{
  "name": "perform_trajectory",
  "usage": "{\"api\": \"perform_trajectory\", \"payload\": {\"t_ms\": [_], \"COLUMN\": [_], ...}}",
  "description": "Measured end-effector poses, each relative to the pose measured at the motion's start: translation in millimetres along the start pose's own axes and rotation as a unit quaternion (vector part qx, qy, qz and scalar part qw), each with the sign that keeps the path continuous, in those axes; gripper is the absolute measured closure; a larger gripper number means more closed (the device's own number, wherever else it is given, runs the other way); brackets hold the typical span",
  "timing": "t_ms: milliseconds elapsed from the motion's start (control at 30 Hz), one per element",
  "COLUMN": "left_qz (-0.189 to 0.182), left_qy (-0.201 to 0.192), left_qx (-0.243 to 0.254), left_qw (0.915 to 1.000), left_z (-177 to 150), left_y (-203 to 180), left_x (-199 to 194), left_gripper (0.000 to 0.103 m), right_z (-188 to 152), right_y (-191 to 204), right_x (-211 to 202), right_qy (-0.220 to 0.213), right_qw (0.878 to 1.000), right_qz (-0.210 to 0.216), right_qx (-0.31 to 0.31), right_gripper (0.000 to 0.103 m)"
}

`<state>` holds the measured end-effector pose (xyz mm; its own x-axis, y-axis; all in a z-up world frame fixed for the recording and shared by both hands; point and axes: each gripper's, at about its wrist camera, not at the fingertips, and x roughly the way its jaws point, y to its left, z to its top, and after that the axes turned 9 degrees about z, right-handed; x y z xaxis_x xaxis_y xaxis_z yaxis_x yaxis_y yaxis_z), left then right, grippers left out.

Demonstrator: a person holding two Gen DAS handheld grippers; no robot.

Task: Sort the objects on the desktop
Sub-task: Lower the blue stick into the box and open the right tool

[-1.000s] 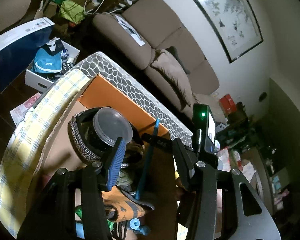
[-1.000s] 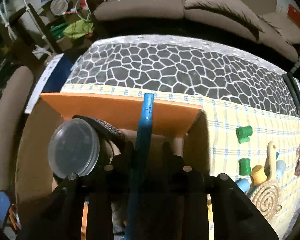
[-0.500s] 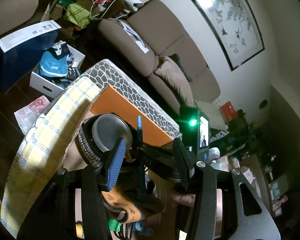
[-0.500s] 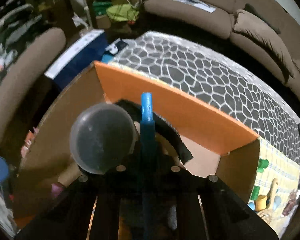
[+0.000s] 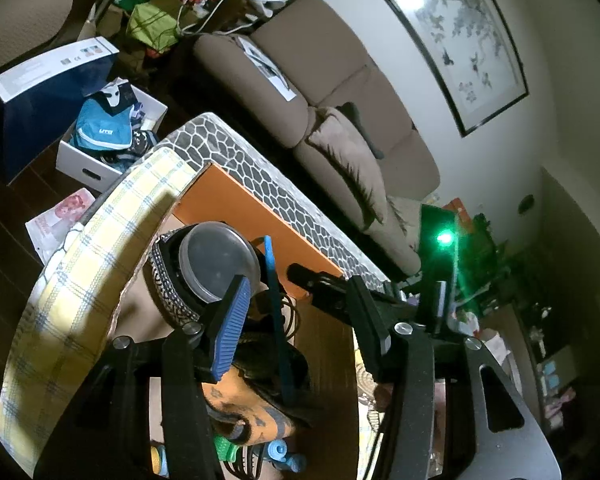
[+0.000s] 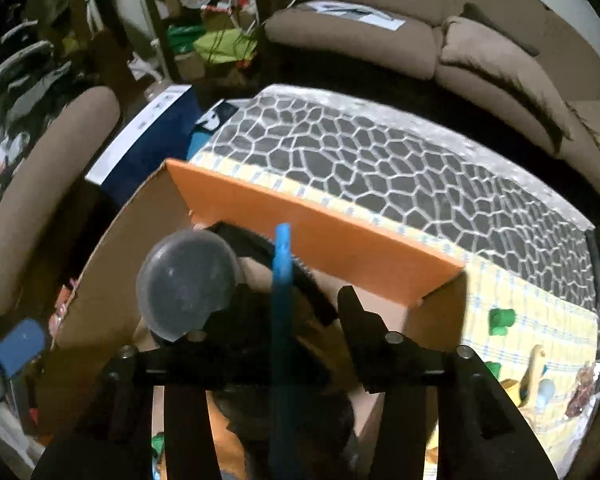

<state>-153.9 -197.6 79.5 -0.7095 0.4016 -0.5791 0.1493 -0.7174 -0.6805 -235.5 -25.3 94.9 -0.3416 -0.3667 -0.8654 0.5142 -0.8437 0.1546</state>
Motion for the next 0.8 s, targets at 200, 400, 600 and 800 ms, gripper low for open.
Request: {"api": "perform_trajectory", "payload": {"t_ms": [200, 400, 600, 800], "left_qz": [0.023, 0.065, 0.11, 0.132], "left_qy": [0.008, 0.014, 0.011, 0.012], "left_qx": [0.022, 0.063, 0.117, 0.136], "left_qw": [0.9995, 0.9957, 0.9869, 0.9818], "left_z": [-5, -12, -18, -24], "left_y": [-7, -19, -33, -41], "left_x": [4, 8, 9, 9], "left_gripper": [0.044, 0.037, 0.013, 0.003], "right_z": [-11, -26, -44, -64], "right_y": [-6, -9, 1, 1], "right_x": [-12, -23, -45, -63], "right_qy": [-0.002, -0.011, -0.038, -0.057], "right_qw": [1.0, 1.0, 0.998, 0.997], "right_qz": [-0.007, -0.006, -0.023, -0.022], "right_qx": [0.002, -0.005, -0.037, -0.039], "right_gripper": [0.045, 0.036, 0.023, 0.011]}}
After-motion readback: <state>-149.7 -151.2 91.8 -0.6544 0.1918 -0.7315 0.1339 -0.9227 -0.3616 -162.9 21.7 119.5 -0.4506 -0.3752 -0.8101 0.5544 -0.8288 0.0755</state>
